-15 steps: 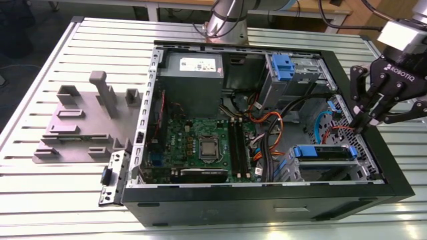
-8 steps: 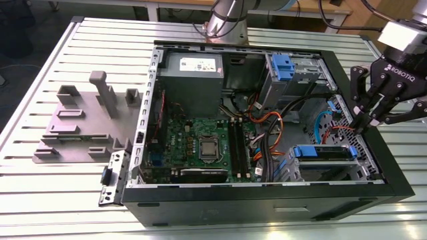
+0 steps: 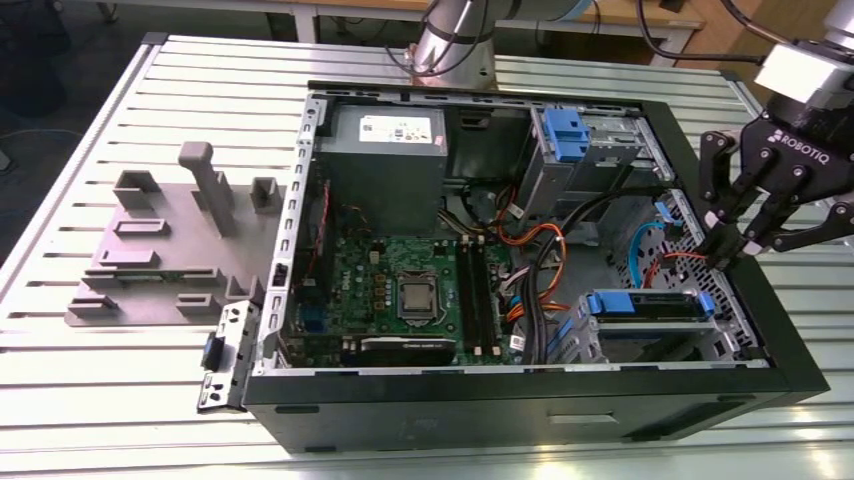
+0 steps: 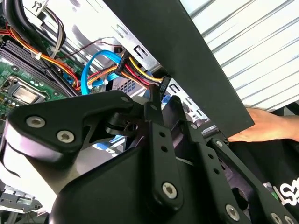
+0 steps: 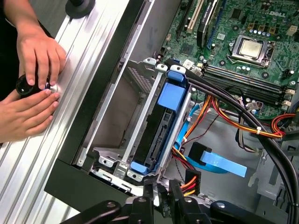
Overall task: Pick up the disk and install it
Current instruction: 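Insert the first disk wire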
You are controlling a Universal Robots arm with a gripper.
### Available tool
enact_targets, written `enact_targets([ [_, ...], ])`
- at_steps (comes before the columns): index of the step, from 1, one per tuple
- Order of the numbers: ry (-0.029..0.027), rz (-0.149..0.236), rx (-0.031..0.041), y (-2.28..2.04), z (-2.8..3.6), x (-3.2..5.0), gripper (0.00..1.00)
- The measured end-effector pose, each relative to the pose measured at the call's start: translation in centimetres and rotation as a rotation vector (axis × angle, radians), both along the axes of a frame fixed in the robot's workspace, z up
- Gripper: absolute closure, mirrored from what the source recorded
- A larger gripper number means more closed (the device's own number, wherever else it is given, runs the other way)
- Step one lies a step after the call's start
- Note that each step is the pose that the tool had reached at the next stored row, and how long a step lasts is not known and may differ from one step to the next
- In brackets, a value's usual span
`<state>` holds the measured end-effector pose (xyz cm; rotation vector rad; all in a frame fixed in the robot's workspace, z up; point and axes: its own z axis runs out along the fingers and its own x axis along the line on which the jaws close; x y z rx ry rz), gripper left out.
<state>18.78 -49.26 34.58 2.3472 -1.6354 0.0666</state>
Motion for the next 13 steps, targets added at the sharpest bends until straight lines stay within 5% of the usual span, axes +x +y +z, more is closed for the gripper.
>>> enact_targets([
  [4,0.0,0.0,0.0,0.0,0.0,0.0,0.84],
  [9,0.0,0.0,0.0001,0.0,-0.01,0.0,0.84],
  [13,0.0,0.0,0.0084,0.0,0.27,-0.05,0.84],
])
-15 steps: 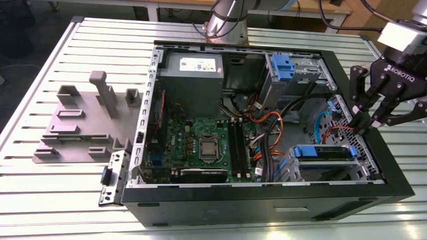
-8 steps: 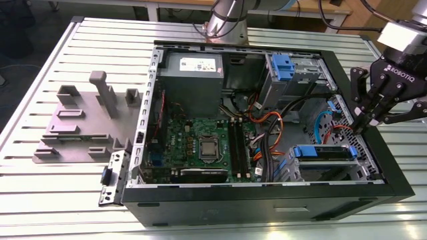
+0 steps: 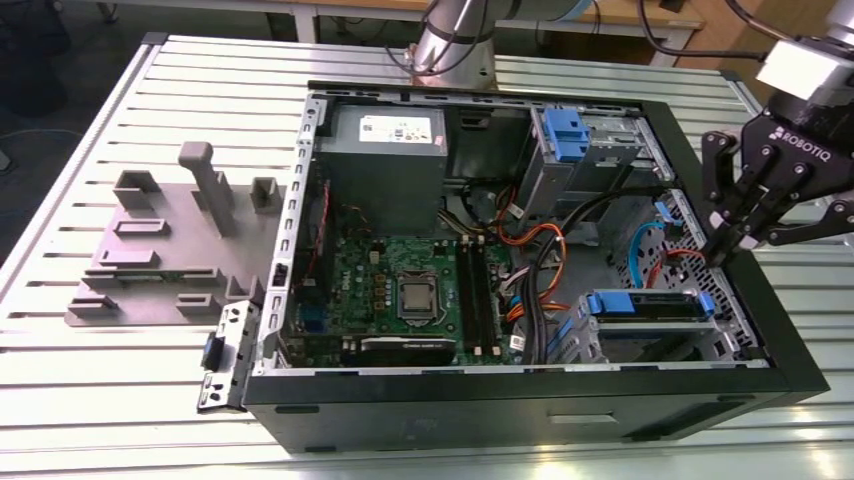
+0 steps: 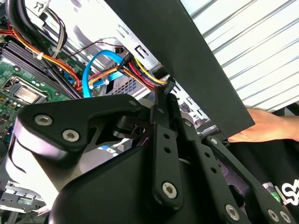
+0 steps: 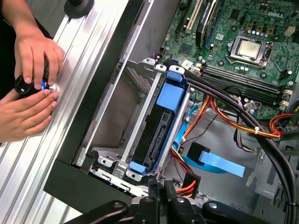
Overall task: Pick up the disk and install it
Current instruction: 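Insert the first disk wire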
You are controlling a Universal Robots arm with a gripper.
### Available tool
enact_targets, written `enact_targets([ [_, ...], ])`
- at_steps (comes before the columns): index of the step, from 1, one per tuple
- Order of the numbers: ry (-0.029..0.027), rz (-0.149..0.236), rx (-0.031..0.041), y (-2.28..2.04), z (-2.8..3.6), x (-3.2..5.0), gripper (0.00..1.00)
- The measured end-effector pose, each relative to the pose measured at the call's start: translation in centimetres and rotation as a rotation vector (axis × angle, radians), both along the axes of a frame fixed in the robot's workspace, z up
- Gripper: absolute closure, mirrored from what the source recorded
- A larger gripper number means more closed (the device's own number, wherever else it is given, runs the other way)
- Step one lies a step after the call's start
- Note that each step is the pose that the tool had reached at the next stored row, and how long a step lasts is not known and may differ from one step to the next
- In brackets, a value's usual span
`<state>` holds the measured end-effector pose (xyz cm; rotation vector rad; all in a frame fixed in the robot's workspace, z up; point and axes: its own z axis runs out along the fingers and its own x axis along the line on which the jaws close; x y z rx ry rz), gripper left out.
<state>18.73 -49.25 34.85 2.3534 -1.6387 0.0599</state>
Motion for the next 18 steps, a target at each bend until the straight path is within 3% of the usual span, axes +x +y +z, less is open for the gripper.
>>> enact_targets([
  [7,-0.0003,0.0,0.0022,0.0,0.08,-0.38,0.84],
  [14,-0.0042,0.0,0.0025,-0.03,0.08,-0.79,0.84],
  [18,-0.0065,0.0,0.007,-0.06,0.08,-1.0,0.84],
])
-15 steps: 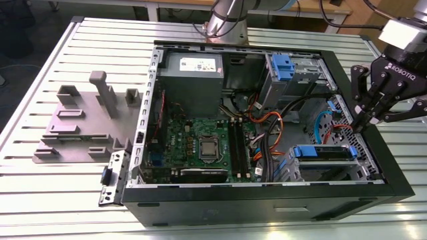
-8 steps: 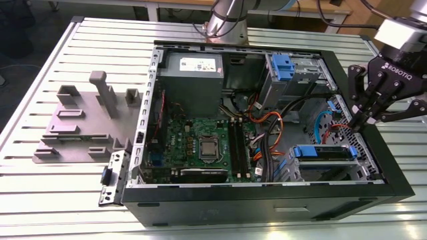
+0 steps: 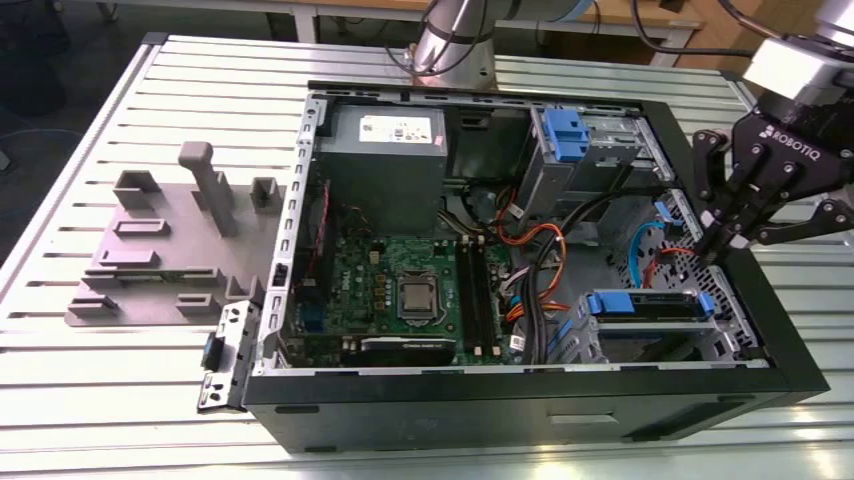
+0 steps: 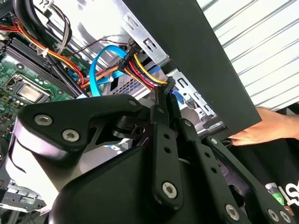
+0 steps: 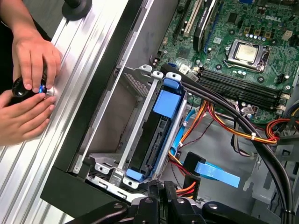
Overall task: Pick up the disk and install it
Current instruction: 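Insert the first disk wire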
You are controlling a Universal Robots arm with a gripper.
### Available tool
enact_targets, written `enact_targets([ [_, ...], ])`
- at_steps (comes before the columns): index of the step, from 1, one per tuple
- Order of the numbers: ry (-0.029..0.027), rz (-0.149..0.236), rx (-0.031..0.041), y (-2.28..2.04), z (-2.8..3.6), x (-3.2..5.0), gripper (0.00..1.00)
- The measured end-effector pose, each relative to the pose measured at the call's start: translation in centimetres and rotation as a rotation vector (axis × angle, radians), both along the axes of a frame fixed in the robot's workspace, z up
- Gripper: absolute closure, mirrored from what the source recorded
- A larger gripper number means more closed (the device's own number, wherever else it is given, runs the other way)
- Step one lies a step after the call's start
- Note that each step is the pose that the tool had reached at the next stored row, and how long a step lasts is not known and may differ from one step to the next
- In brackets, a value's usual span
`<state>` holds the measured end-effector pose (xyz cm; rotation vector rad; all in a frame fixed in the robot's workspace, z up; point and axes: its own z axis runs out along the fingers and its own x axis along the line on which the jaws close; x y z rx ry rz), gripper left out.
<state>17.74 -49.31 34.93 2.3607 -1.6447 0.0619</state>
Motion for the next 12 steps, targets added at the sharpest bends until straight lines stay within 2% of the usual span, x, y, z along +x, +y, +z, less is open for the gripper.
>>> enact_targets([
  [4,-0.0058,0.0,0.0007,-0.01,0.0,-0.41,0.84],
  [8,-0.0166,-0.005,0.0009,-0.02,-0.02,-0.81,0.84],
  [12,-0.0233,-0.045,0.0003,0.0,-0.08,-0.84,0.84],
])
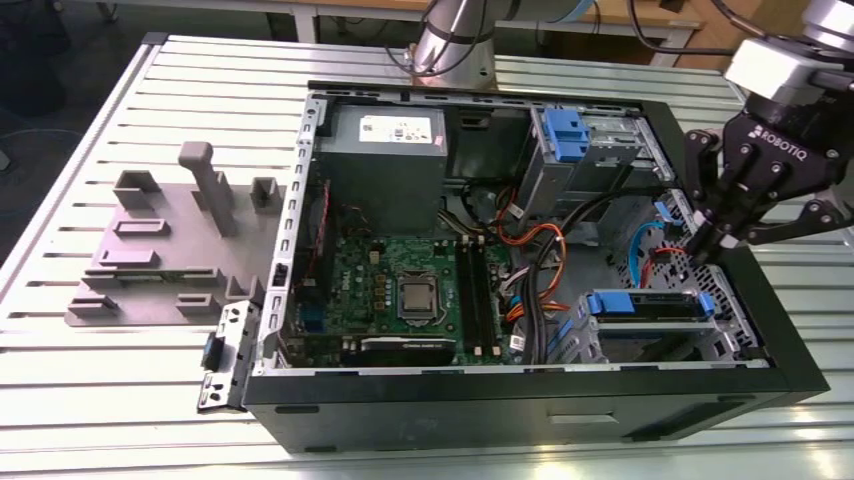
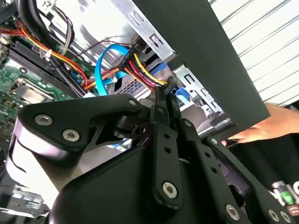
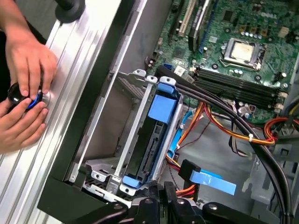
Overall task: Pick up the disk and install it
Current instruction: 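Insert the first disk wire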
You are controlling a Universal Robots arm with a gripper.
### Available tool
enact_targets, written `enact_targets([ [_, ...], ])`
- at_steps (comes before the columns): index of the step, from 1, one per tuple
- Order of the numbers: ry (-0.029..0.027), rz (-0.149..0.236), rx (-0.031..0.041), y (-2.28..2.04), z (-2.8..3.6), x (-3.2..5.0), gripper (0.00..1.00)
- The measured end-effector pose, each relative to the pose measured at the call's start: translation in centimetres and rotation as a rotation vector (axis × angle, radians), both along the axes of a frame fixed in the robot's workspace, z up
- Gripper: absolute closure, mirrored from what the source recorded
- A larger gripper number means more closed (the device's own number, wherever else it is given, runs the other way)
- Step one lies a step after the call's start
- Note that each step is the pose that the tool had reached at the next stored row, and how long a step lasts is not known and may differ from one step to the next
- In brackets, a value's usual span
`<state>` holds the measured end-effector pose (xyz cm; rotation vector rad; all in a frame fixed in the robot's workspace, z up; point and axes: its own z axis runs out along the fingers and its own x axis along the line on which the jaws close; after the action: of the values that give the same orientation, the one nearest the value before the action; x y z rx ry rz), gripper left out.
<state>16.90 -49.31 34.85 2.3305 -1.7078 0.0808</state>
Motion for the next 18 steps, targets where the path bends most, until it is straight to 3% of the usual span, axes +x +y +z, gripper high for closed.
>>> enact_targets([
  [9,-0.0079,-0.095,-0.0002,0.01,-0.25,-0.01,0.84],
  [15,-0.0186,-0.098,0.0007,-0.26,-0.35,-0.13,0.84],
  [18,-0.0283,-0.098,0.0013,-0.45,-0.39,-0.32,0.84],
])
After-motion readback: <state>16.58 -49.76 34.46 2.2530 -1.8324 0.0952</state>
